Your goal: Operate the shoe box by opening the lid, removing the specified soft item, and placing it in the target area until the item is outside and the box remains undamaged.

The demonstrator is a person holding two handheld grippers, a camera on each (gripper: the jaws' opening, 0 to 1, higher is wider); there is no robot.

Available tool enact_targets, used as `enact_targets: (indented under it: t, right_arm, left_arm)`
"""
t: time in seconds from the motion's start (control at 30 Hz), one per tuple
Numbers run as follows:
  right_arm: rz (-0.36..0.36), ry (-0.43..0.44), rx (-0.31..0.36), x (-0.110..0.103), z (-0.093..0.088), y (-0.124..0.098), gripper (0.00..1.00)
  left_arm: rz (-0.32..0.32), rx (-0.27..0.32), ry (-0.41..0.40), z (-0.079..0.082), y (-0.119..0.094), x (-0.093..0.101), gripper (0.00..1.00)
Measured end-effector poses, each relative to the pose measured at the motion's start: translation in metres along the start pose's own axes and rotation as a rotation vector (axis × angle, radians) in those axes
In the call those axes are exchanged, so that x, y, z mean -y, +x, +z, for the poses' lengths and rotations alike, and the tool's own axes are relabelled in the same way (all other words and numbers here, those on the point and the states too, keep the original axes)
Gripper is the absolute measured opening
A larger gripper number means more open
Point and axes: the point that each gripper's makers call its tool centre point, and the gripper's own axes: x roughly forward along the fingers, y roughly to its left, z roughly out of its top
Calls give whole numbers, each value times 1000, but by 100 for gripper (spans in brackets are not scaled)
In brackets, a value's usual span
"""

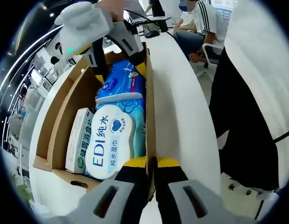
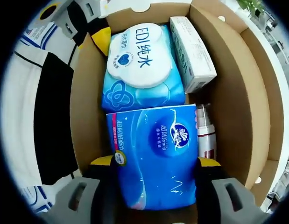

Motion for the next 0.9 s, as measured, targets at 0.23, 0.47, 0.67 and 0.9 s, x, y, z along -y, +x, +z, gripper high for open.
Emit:
enact_targets:
  t: [0.23,0.47,0.67,0.9]
  right_arm:
    - [-4,-7,-7,-1,2,5,71]
    - [-9,-1,-74,-1,1,10,71]
    - [3,-5,-120,-3,-2,12,71]
    - [2,-14,-88,-4,-1,4,67]
  left_arm:
    - [-6,0,-2,-1,1,0,3]
    - [-17,-5,-7,-2,1,0,3]
    - [-42,-13,-14,-2,1,0,2]
    - [-46,-25,-44,-2,1,1,1]
